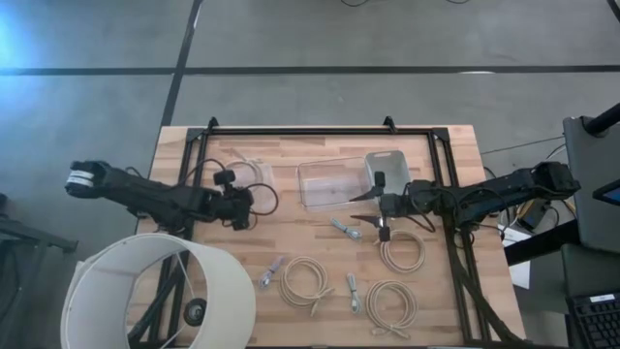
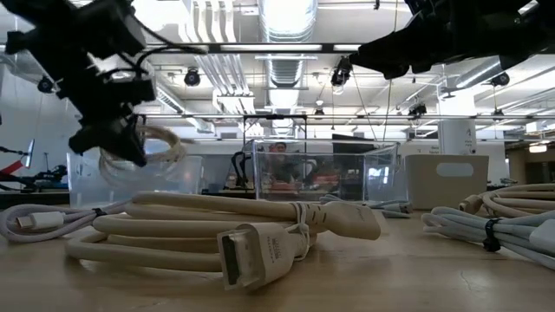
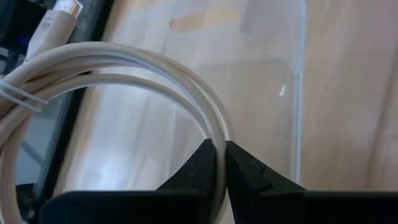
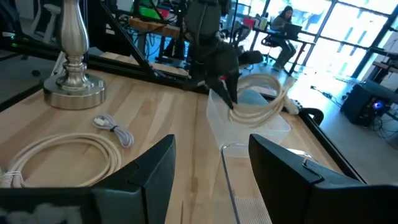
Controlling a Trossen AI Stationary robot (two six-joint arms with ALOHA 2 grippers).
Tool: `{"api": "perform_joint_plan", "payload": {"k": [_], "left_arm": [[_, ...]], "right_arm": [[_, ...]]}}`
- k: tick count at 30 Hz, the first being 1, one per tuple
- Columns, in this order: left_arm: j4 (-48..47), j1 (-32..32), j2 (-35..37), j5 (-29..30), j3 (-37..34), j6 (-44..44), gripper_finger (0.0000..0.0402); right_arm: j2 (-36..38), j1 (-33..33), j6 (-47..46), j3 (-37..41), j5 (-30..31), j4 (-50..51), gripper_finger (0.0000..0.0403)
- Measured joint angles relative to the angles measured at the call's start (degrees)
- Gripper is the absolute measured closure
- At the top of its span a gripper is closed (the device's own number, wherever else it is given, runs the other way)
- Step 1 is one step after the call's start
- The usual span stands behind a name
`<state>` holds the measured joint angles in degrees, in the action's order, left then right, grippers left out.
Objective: Pick & Place USB Port
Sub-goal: Put the top left brown charger cable into the left transparent bin, then put the left brown charger cable into the left transparent bin
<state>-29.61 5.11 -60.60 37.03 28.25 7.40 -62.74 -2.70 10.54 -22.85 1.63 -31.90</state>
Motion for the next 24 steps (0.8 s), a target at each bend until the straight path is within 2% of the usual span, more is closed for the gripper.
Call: {"api": "perform_joint_plan", "payload": {"k": [4,11,18,24], "left_arm": [[0.8,-0.03,-0.02,0.6,-2.31,0.06,0.0361],[1.14,-0.2,0.0,2.14,-2.36,0.07,0.0301],[1.13,-0.25,0.0,2.15,-0.3,-0.51,0.0243],[0.95,-0.23,0.0,1.28,3.78,-4.0,0.0223]], "right_arm": [[0.0,0.0,-0.01,0.0,0.0,0.0,0.0202],[-0.02,0.0,0.16,0.0,0.0,-0.02,0.0202],[-0.02,-0.01,0.01,0.0,0.0,-0.03,0.0202],[-0.02,-0.01,-0.01,0.0,0.0,-0.04,0.0202]]}}
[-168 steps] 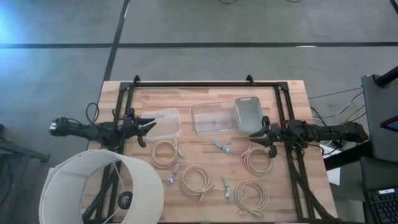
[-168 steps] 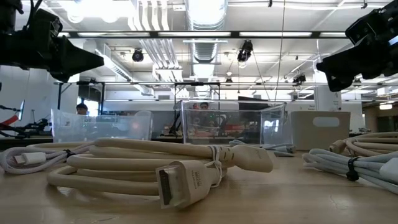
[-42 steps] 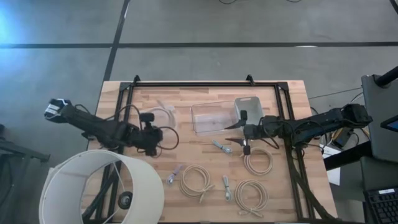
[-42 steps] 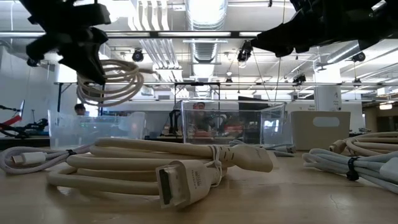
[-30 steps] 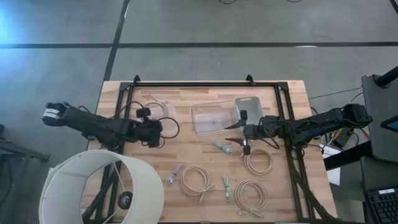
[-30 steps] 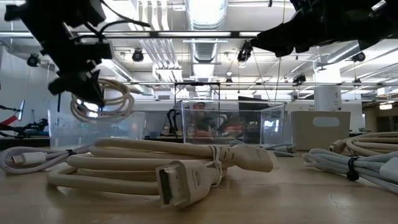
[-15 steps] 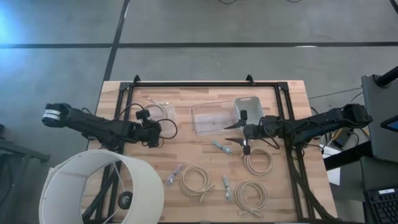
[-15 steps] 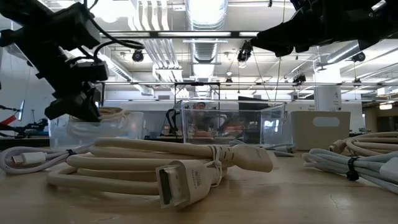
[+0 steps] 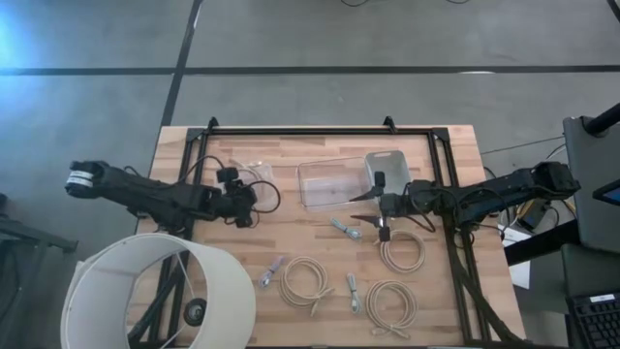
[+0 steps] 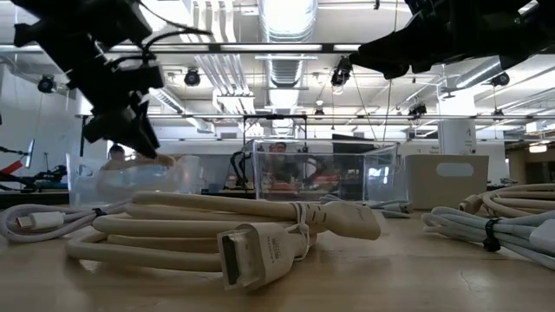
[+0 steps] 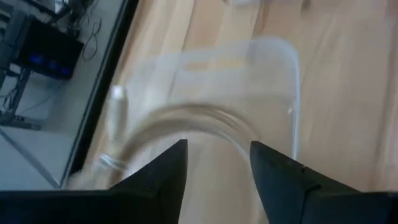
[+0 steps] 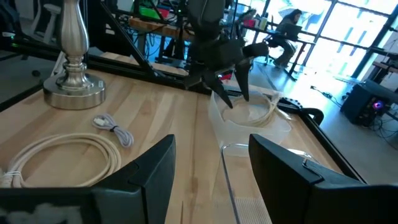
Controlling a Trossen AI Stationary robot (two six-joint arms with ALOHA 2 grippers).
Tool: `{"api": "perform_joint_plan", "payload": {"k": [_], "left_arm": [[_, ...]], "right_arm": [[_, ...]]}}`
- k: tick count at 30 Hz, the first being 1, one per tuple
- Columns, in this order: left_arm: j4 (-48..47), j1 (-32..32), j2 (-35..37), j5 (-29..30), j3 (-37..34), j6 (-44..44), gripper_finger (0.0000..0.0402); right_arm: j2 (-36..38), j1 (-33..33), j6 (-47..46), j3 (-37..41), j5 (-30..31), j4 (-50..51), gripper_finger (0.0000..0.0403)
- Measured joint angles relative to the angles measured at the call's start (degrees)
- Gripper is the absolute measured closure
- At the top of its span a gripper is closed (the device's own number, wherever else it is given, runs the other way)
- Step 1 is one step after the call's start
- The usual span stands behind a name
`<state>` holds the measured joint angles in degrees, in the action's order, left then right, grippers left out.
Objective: Pick & Place USB Port
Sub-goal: Put the left brown charger cable into the left transparent bin
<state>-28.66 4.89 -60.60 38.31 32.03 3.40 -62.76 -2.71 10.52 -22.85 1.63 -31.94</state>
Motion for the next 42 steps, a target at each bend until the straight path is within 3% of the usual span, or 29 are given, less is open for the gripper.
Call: {"api": "perform_joint_plan", "payload": {"k": [7,12,17,20,26,35,42], "left_arm": [[0.19,0.11,0.0,-3.52,5.85,-1.27,0.0225],[5.0,0.15,0.0,-14.85,7.55,-1.24,0.0226],[17.53,0.43,-0.11,-27.78,5.04,-0.66,0.0227],[23.66,0.91,-0.82,-32.23,3.69,0.53,0.0228],[28.95,3.1,-5.9,-35.16,3.17,4.02,0.0229],[37.81,7.26,-19.59,-39.74,4.96,4.58,0.0229],[38.2,9.03,-29.16,-40.57,8.99,5.3,0.0229]], "right_arm": [[0.0,0.01,-0.02,0.0,0.0,0.03,0.0202],[0.0,0.0,-1.37,0.0,0.0,0.07,0.0202],[0.0,-0.01,-1.66,0.0,0.0,0.09,0.0202],[0.0,0.01,-1.75,0.0,-0.01,0.11,0.0202],[-0.02,0.01,-1.68,0.02,0.0,0.15,0.0202],[-0.02,-0.01,-1.55,0.02,-0.01,0.15,0.0202],[-0.02,0.01,-1.03,0.02,0.0,0.15,0.0202]]}}
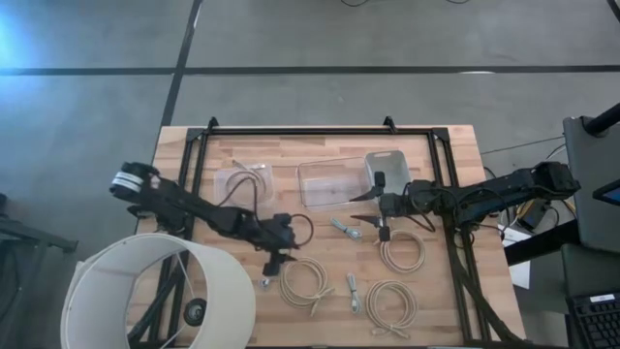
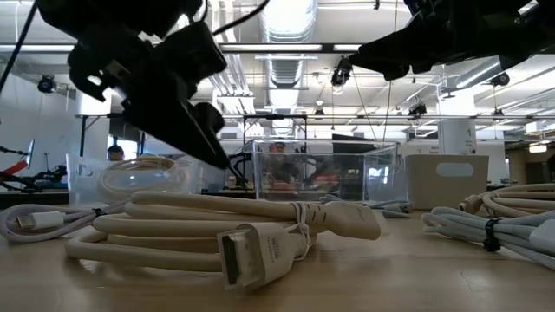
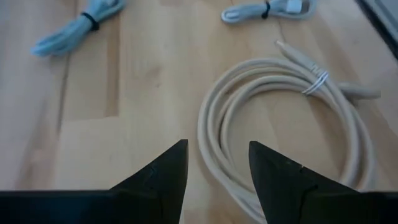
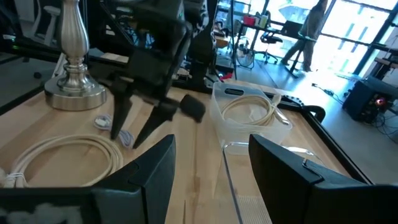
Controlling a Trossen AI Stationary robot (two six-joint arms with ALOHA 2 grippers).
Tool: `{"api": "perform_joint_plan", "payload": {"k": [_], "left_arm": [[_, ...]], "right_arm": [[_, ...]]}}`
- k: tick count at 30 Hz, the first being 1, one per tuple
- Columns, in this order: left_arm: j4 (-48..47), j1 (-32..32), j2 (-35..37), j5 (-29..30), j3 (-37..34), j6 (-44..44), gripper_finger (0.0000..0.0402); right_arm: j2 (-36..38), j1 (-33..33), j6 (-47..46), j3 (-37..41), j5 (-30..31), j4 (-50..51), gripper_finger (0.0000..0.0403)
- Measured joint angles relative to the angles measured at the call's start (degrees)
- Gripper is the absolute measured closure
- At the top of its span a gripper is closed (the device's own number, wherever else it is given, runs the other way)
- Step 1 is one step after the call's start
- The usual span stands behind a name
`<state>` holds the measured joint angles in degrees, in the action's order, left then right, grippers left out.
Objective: Pick & Place USB Port
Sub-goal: Put the left brown charger cable into the left transparent bin
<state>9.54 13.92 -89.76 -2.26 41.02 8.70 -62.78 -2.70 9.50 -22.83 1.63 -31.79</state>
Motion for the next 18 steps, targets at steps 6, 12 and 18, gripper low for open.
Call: {"api": "perform_joint_plan", "payload": {"k": [6,12,18], "left_arm": [[0.01,0.18,-5.42,0.38,2.96,0.75,0.0229],[0.08,0.44,-9.99,0.58,4.17,5.3,0.0229],[0.6,0.61,-12.86,0.81,4.22,8.32,0.0231]], "right_arm": [[0.0,0.0,0.15,0.0,0.0,-0.02,0.0202],[0.0,-0.01,1.31,0.02,0.0,-0.11,0.0202],[0.0,-0.02,4.45,0.02,0.0,-0.11,0.0202]]}}
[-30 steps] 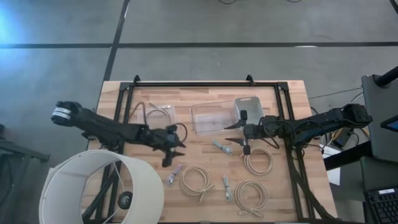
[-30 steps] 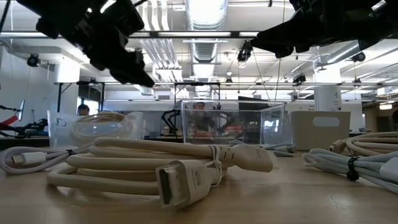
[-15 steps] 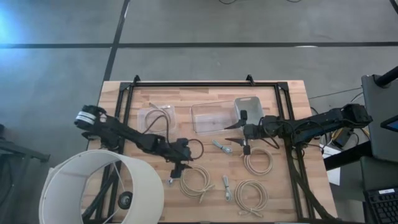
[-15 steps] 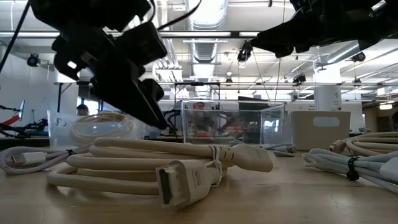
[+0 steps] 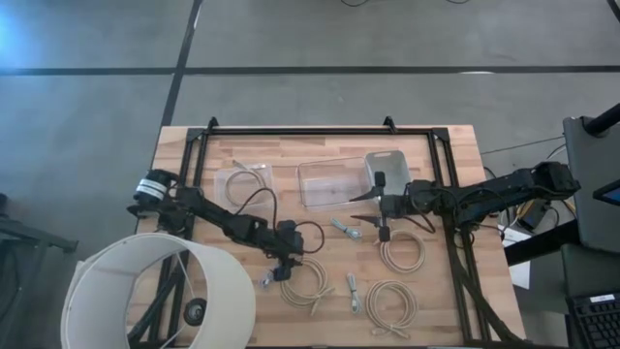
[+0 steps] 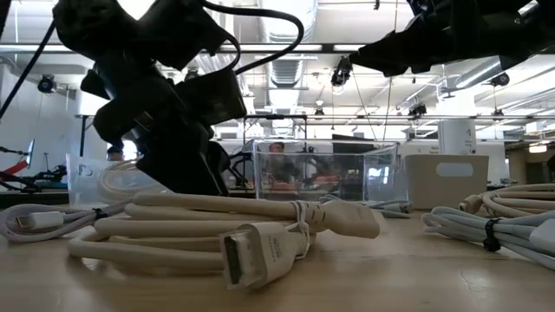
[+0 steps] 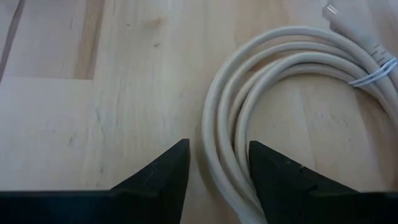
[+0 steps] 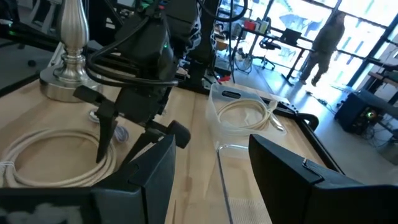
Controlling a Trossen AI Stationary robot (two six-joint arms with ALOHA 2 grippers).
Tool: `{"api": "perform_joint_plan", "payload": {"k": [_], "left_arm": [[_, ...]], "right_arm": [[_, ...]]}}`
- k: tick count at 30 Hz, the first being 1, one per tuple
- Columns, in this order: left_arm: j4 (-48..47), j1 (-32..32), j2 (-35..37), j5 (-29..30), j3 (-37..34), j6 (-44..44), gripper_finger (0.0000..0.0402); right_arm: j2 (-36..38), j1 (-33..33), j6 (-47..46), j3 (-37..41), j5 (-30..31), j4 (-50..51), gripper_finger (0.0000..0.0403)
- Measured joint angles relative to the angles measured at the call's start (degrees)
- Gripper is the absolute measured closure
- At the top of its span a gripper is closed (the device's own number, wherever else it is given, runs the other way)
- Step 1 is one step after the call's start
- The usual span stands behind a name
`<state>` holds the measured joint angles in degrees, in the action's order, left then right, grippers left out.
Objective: Pick & Place USB Port
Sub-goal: Put the left brown charger cable into the left transparent bin
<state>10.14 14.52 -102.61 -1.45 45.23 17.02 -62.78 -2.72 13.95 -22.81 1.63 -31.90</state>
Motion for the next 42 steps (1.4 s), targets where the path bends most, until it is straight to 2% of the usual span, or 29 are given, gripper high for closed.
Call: {"api": "perform_joint_plan", "payload": {"k": [4,10,16,23,33,42], "left_arm": [[-0.18,-0.02,-0.16,0.14,-0.02,0.08,0.0258],[-0.32,0.0,1.17,-0.13,0.0,0.26,0.0356],[-1.59,0.11,5.97,1.24,-0.35,0.04,0.0363],[-4.44,0.53,16.61,10.8,-0.26,-3.84,0.0348],[-23.26,0.57,30.65,32.01,-0.28,-4.92,0.0357],[-33.61,0.66,40.92,46.5,-0.28,-4.39,0.0355]], "right_arm": [[0.0,0.0,0.22,0.0,0.0,-0.02,0.0202],[0.0,0.01,2.44,-0.38,0.01,-0.07,0.0202],[0.0,0.0,2.57,-1.11,0.0,-0.16,0.0202],[0.0,0.0,2.58,-1.14,0.0,-0.04,0.0202],[0.0,0.0,1.21,-1.14,0.0,0.02,0.0202],[0.0,0.0,1.03,-1.14,-0.02,0.02,0.0202]]}}
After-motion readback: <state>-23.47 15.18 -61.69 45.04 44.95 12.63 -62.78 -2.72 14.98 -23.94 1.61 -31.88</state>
